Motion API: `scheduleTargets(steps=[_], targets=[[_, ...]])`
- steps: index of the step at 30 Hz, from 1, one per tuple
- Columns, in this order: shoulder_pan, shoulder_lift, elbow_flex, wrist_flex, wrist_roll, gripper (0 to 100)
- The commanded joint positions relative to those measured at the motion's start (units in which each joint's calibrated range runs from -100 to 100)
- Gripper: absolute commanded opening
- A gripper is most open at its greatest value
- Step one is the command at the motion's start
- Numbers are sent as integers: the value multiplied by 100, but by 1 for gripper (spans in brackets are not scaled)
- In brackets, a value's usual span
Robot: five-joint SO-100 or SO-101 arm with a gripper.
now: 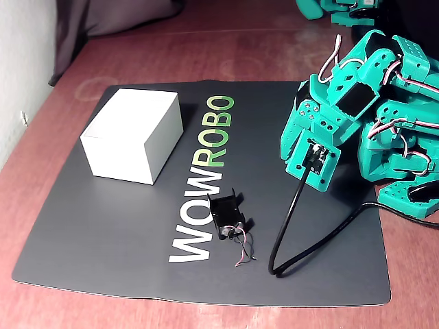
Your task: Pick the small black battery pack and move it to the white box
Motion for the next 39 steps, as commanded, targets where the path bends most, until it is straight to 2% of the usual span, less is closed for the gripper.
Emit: scheduleTargets(steps=[1, 9, 13, 21, 26, 31, 34, 39], targets=[[-57, -41, -16, 31, -16, 0], [-433, 99, -61, 5, -27, 0], [-409, 766, -361, -311, -27, 0], [-456, 3282, -2583, -1056, -11, 0], [-491, 4527, -4161, -968, 11, 0], [-1043, 5255, -5059, -705, 22, 0], [-1054, 5430, -5359, -679, 473, 0], [-996, 5448, -5349, -626, 1983, 0]])
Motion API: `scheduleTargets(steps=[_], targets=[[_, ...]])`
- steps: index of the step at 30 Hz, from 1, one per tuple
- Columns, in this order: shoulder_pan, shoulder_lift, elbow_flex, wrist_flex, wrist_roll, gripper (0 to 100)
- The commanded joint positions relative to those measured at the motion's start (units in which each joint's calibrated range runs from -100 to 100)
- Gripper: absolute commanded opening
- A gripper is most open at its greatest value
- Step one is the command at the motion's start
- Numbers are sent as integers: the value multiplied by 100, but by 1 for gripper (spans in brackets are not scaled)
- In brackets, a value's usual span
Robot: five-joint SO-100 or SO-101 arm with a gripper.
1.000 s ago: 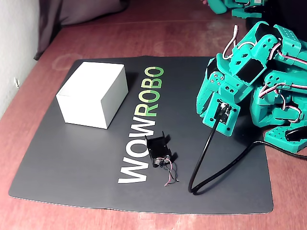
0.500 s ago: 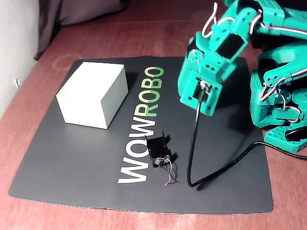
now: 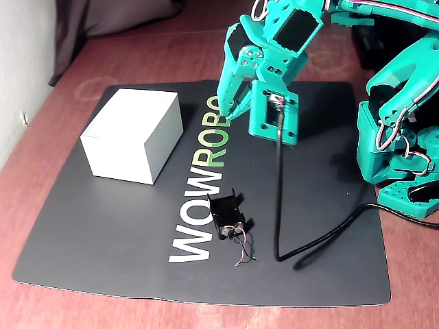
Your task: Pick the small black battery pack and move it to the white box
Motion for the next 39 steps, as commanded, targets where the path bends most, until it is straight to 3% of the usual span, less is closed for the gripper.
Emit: scheduleTargets(steps=[1, 6, 13, 23, 32, 39], targets=[[30, 24, -250, 159, 1253, 0], [41, 129, -195, 737, 2568, 0], [-64, 129, 313, 667, 2660, 0], [-780, 1006, 494, -113, 1421, 0], [-733, 1813, 494, -1007, 808, 1], [-733, 2278, 512, -1524, 775, 1]])
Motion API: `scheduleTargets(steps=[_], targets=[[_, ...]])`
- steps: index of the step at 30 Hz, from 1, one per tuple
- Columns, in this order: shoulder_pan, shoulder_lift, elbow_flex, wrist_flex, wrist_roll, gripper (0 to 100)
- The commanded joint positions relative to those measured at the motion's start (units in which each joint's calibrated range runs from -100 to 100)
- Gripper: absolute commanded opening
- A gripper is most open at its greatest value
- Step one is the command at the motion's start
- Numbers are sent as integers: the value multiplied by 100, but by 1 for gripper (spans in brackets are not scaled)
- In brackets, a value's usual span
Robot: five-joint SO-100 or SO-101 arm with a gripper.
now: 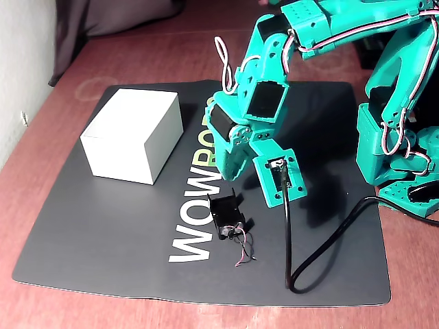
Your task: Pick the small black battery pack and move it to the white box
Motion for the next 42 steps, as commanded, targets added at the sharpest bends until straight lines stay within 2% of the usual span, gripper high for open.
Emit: scheduleTargets(steps=[1, 4, 8, 15, 21, 42], targets=[[-16, 256, -97, -320, -3, 1], [-28, 545, -97, -355, -30, 1], [8, 729, -88, -355, -35, 6], [19, 747, -51, -355, -41, 6], [8, 721, -33, -285, -427, 6], [-28, 98, 30, 197, -437, 6]])
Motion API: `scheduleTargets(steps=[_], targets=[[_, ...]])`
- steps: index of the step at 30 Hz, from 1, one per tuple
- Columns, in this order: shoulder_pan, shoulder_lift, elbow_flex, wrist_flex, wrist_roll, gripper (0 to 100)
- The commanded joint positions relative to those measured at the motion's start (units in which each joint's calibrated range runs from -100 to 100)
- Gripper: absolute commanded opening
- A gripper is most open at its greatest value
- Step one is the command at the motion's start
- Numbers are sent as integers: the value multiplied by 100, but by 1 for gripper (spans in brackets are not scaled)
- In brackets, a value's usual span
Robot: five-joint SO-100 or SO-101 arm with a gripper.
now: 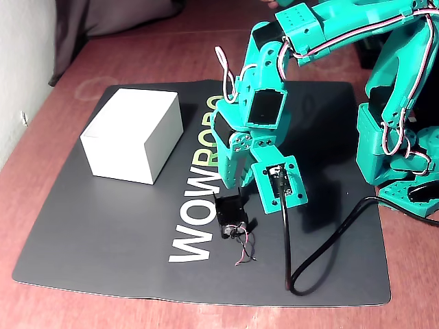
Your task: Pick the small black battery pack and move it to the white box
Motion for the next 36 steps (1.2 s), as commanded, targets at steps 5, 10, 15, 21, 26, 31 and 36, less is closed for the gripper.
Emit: scheduleTargets(steps=[5, 10, 15, 21, 26, 31, 36], targets=[[32, -181, 12, -13, -7, 6], [44, -155, 30, -92, -55, 6], [126, 257, 76, -293, -316, 6], [138, 380, 66, -293, -539, 6], [138, 415, 76, -302, -550, 6], [138, 599, 76, -302, -642, 6], [138, 871, 76, -302, -599, 2]])
